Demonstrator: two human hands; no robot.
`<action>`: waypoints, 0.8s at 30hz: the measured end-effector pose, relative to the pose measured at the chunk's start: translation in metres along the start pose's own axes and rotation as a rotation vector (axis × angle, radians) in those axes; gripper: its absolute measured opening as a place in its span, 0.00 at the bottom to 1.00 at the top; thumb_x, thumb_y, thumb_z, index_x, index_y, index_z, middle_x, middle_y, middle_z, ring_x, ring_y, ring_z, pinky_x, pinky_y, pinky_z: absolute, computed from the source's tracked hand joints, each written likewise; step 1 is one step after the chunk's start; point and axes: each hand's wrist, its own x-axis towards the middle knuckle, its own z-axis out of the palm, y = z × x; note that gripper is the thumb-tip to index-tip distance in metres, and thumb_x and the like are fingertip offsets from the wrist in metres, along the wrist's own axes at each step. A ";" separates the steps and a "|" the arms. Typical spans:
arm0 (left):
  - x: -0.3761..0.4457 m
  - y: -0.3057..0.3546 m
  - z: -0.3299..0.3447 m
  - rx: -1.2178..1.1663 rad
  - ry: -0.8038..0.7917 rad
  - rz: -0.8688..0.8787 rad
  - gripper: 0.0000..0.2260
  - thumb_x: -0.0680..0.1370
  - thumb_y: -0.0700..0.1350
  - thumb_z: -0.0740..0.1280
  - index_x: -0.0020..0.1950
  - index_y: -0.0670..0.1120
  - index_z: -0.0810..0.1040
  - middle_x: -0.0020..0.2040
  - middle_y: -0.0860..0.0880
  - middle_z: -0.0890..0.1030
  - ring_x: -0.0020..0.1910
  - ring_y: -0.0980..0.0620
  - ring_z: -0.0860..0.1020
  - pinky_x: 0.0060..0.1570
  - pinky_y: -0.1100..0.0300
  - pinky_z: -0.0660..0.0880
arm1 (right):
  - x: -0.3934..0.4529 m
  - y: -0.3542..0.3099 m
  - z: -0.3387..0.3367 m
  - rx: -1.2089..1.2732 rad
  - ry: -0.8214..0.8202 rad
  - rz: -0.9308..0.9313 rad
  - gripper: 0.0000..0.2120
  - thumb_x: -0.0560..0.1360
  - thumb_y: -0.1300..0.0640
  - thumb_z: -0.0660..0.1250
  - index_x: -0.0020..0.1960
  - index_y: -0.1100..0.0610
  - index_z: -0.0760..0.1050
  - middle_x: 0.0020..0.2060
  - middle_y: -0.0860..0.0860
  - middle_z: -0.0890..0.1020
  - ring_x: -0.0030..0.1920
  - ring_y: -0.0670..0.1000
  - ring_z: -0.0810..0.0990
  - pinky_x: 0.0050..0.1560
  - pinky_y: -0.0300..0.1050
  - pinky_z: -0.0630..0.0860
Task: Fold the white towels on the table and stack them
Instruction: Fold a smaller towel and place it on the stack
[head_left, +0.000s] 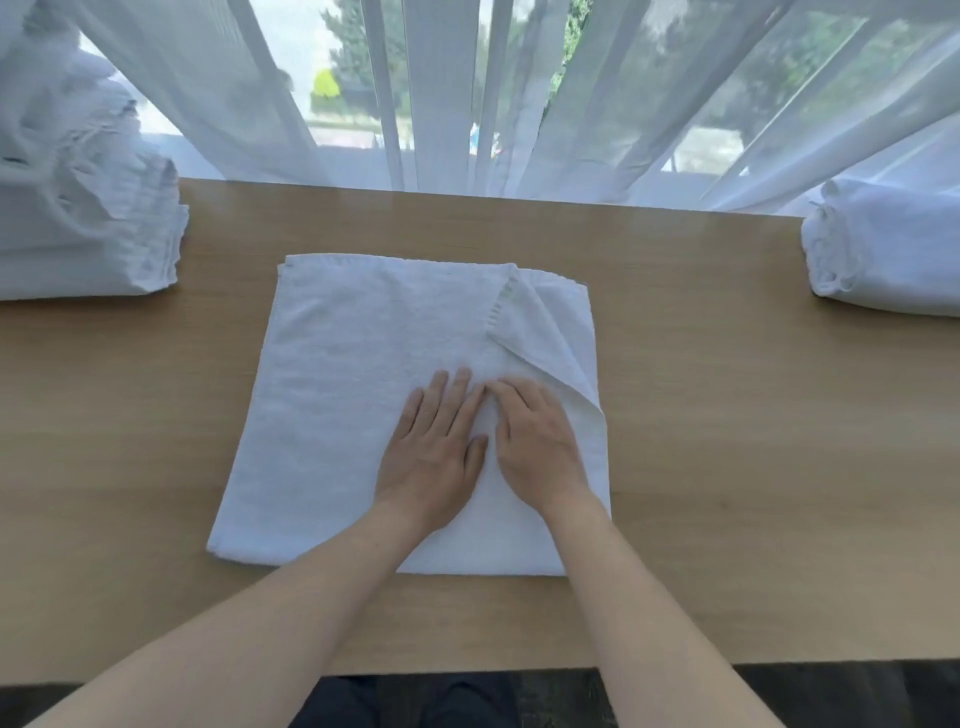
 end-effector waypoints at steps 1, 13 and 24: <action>0.000 0.001 0.001 0.026 -0.003 -0.006 0.27 0.84 0.53 0.48 0.82 0.46 0.54 0.83 0.49 0.50 0.82 0.47 0.48 0.80 0.50 0.43 | 0.008 0.009 -0.001 -0.028 0.009 -0.012 0.19 0.77 0.66 0.64 0.68 0.63 0.75 0.61 0.57 0.80 0.63 0.59 0.76 0.70 0.54 0.68; 0.003 0.002 0.005 0.106 -0.008 -0.035 0.28 0.83 0.54 0.49 0.82 0.46 0.54 0.83 0.49 0.53 0.82 0.48 0.51 0.79 0.47 0.50 | 0.057 0.025 0.010 -0.193 -0.099 -0.034 0.26 0.84 0.48 0.52 0.82 0.51 0.55 0.81 0.53 0.52 0.81 0.55 0.47 0.80 0.55 0.40; 0.003 -0.004 -0.005 0.012 -0.003 0.021 0.26 0.83 0.47 0.48 0.80 0.40 0.59 0.81 0.44 0.57 0.81 0.46 0.55 0.79 0.51 0.50 | 0.003 -0.008 0.020 -0.121 0.026 0.176 0.27 0.85 0.50 0.49 0.82 0.55 0.53 0.81 0.53 0.52 0.81 0.54 0.47 0.80 0.56 0.44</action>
